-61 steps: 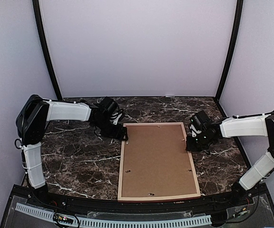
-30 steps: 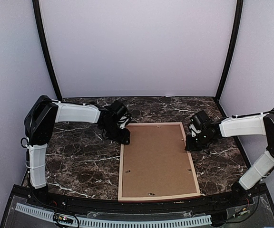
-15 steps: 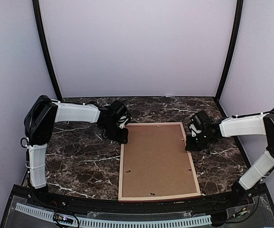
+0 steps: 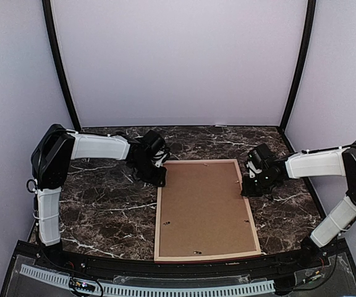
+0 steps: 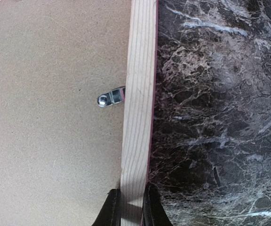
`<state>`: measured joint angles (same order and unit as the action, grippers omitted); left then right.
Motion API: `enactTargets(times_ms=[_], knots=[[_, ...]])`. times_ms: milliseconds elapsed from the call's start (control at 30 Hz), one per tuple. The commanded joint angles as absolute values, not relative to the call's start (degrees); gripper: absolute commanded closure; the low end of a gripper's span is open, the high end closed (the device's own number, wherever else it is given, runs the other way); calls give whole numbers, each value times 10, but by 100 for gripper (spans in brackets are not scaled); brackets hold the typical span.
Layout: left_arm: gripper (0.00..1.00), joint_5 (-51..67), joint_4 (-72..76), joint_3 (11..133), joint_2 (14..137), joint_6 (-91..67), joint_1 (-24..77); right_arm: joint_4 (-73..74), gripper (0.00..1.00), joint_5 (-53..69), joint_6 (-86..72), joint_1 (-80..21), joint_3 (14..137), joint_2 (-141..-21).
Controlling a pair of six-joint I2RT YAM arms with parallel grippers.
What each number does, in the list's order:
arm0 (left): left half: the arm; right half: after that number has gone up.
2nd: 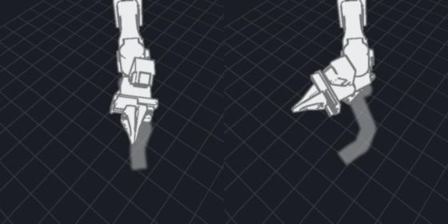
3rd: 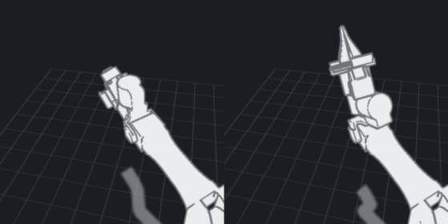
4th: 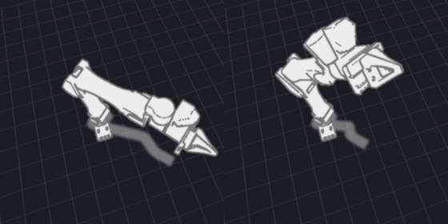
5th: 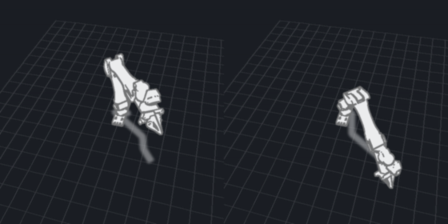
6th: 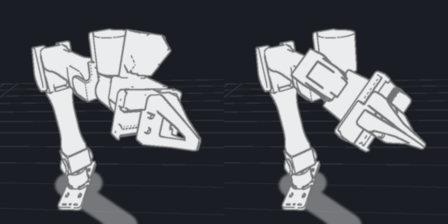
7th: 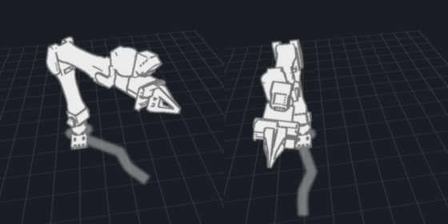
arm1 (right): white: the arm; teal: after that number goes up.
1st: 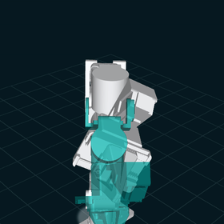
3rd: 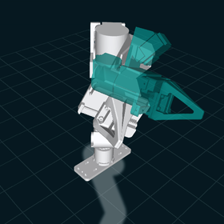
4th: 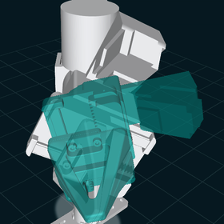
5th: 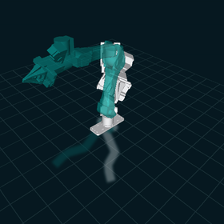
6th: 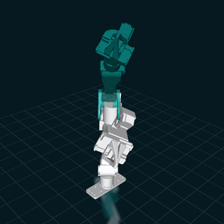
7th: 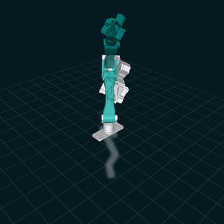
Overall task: Put the photo into the frame
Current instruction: Press the fastener onto the backboard.
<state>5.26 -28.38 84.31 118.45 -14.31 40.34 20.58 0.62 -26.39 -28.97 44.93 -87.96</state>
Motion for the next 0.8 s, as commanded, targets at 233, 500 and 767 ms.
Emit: enactTargets(times_ms=[233,500,767], knots=[[33,87,-297,838,1180,-140,408,174,93,9,-258,-287,439,-878],[20,86,-303,800,1131,-160,415,165,93,10,-267,-283,434,-879],[13,53,-297,717,1051,-189,467,164,93,5,-267,-282,435,-884]])
